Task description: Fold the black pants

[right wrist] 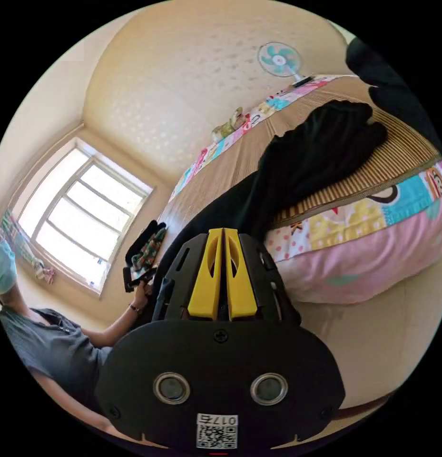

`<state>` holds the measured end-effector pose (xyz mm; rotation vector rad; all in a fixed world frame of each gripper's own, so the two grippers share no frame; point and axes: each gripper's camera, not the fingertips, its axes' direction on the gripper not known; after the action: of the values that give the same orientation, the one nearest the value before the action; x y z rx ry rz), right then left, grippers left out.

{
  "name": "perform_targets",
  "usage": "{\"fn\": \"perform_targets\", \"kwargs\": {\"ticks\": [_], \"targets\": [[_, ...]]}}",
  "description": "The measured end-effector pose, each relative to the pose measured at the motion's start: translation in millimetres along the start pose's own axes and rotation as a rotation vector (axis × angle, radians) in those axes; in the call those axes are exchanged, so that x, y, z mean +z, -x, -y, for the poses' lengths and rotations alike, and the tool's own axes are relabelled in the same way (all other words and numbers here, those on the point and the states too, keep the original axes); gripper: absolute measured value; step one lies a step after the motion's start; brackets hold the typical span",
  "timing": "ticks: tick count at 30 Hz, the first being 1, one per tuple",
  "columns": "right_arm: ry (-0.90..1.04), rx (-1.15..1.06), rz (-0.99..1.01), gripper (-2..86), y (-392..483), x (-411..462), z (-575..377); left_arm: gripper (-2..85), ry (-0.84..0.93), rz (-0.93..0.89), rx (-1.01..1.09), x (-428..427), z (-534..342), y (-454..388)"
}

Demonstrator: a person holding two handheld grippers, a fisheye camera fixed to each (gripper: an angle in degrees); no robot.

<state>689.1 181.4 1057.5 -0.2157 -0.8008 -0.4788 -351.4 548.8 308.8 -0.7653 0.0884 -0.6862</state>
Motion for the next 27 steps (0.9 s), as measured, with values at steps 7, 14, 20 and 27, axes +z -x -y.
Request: {"fn": "perform_targets", "kwargs": {"ticks": [7, 14, 20, 27], "targets": [[-0.211, 0.331, -0.156, 11.4, -86.1, -23.5, 48.7, -1.0, -0.002, 0.031, 0.014, 18.6, -15.3, -23.0], [-0.228, 0.52, -0.108, 15.0, -153.8, -13.5, 83.3, -1.0, 0.0, 0.028, 0.009, 33.3, -31.2, -38.5], [-0.238, 0.403, 0.232, 4.9, -166.4, 5.0, 94.4, -0.9, 0.003, 0.057, 0.024, 42.5, -48.4, -58.6], [-0.046, -0.079, 0.469, 0.0, -47.3, 28.3, 70.3, 2.7, 0.006, -0.097, 0.152, 32.2, -69.3, -139.3]]}}
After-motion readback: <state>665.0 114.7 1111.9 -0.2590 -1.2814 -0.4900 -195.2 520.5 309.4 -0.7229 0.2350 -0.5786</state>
